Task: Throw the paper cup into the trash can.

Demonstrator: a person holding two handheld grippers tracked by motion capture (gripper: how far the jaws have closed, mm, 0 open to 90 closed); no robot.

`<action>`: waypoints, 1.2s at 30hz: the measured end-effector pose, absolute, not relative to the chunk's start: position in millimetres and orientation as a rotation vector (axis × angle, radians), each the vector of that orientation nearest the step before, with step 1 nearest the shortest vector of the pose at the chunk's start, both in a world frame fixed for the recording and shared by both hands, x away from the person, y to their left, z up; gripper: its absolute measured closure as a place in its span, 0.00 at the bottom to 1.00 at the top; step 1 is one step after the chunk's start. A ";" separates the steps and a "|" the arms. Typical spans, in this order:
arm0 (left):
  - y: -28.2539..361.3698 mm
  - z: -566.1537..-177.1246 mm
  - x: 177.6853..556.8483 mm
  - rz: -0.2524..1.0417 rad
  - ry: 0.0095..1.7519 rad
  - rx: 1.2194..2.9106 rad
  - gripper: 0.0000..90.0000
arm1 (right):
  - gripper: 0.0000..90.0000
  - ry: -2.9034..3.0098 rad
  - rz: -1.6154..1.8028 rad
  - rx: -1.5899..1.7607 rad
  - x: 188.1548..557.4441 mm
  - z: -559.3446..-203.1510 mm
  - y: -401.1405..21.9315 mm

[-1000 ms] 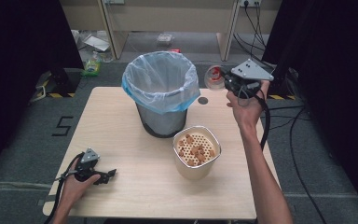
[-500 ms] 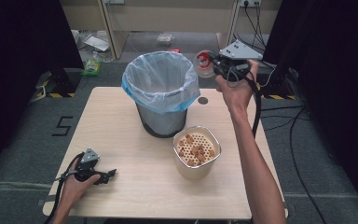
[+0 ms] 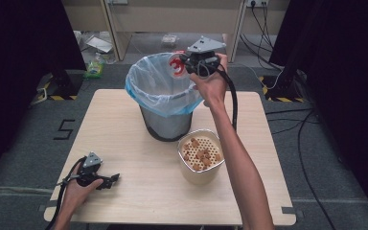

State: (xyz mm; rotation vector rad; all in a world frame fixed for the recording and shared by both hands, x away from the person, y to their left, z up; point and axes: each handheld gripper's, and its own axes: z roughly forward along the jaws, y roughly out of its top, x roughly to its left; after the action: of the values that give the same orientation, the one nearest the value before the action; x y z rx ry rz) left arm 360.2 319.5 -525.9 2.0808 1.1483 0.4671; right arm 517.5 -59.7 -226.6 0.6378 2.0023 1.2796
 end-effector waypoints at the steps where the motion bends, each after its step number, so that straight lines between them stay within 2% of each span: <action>1: 319.5 -525.9 360.2 0.467 1.148 2.081 0.00 | 0.93 2.002 1.280 0.638 517.5 -226.6 -59.7; 3: 319.4 -525.9 360.1 0.465 1.149 2.080 0.00 | 0.86 2.020 1.291 0.657 524.7 -230.7 -52.5; 7: 319.4 -525.9 360.2 0.466 1.149 2.080 0.00 | 0.78 2.019 1.302 0.686 528.5 -231.4 -51.9; 15: 319.4 -525.9 360.2 0.465 1.150 2.079 0.00 | 0.72 1.994 1.306 0.709 522.9 -223.6 -67.9; 20: 319.4 -525.9 360.2 0.467 1.148 2.081 0.00 | 0.62 1.998 1.267 0.746 511.9 -225.9 -89.9; 28: 319.4 -525.9 360.0 0.467 1.149 2.081 0.00 | 0.55 2.003 1.210 0.791 492.8 -240.8 -126.7; 36: 319.4 -525.9 359.9 0.468 1.151 2.080 0.00 | 0.52 1.996 1.158 0.845 475.1 -256.4 -166.5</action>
State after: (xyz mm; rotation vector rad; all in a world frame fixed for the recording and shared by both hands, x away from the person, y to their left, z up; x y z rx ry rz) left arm 359.9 319.4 -525.9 2.0802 1.1505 0.4679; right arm 475.1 -166.5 -256.4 0.8454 1.9961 1.1580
